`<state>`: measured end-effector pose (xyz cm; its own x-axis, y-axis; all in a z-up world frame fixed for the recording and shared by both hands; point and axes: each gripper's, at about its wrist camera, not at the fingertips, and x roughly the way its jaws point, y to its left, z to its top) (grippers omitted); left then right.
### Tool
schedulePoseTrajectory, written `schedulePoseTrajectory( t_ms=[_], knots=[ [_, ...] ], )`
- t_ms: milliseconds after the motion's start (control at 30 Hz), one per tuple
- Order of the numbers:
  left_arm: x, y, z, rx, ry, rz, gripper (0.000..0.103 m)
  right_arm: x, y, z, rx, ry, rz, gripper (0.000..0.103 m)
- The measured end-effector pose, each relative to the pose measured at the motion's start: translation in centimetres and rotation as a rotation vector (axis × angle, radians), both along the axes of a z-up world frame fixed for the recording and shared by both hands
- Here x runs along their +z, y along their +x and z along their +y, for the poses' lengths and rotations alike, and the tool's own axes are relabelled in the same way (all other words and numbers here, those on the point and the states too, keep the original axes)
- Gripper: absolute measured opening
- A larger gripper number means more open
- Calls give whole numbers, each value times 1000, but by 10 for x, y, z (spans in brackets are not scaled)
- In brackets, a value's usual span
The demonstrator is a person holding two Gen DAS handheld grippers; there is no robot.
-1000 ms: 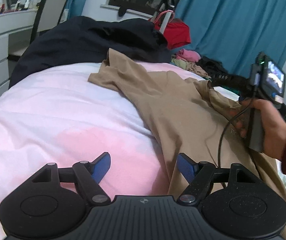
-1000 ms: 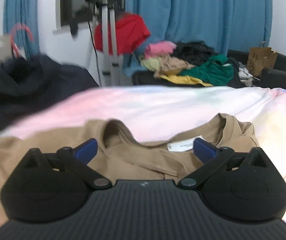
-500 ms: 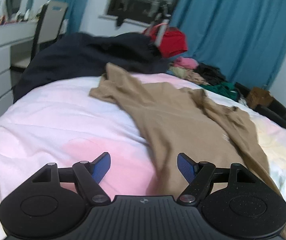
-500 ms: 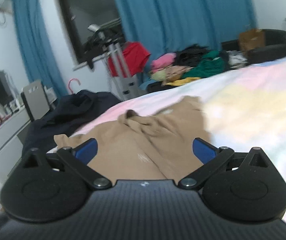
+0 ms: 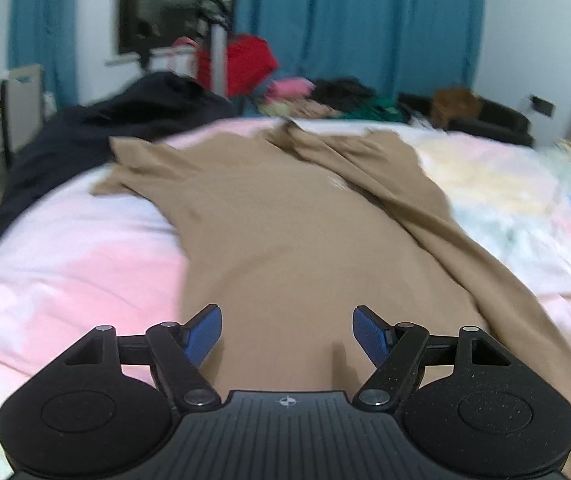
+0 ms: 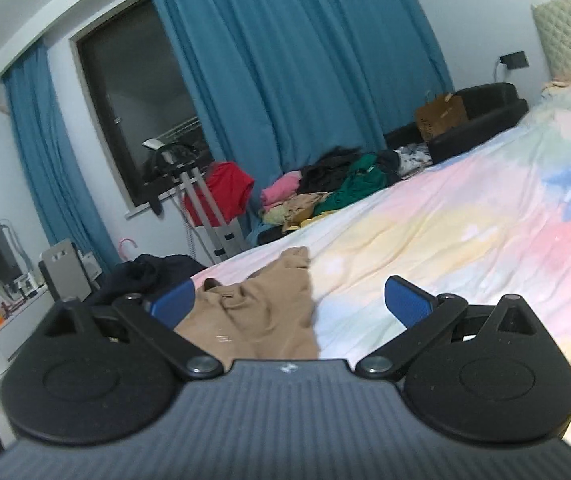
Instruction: Fold clothes
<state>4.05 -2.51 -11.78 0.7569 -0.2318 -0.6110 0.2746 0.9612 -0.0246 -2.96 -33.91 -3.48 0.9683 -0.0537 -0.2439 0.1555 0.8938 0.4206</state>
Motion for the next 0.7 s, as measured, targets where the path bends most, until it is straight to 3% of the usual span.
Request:
schedulePoseTrajectory(
  t_ms=[200, 267, 400, 467, 633, 700],
  knots=[
    [-5, -27, -56, -130, -48, 79, 69, -18, 5, -26, -5, 86, 42, 103],
    [-5, -42, -80, -212, -43, 90, 51, -20, 1, -32, -19, 92, 27, 103],
    [-16, -66, -121, -327, -75, 145, 42, -22, -6, -44, -19, 99, -2, 103],
    [-24, -76, -137, -369, -75, 157, 32, -21, -12, -51, -14, 117, -26, 103],
    [-34, -86, -161, -479, -82, 145, 13, -22, -22, -62, -13, 145, -58, 103],
    [-40, -87, -168, -515, -84, 132, 13, -22, -20, -61, -8, 148, -54, 103]
  ],
)
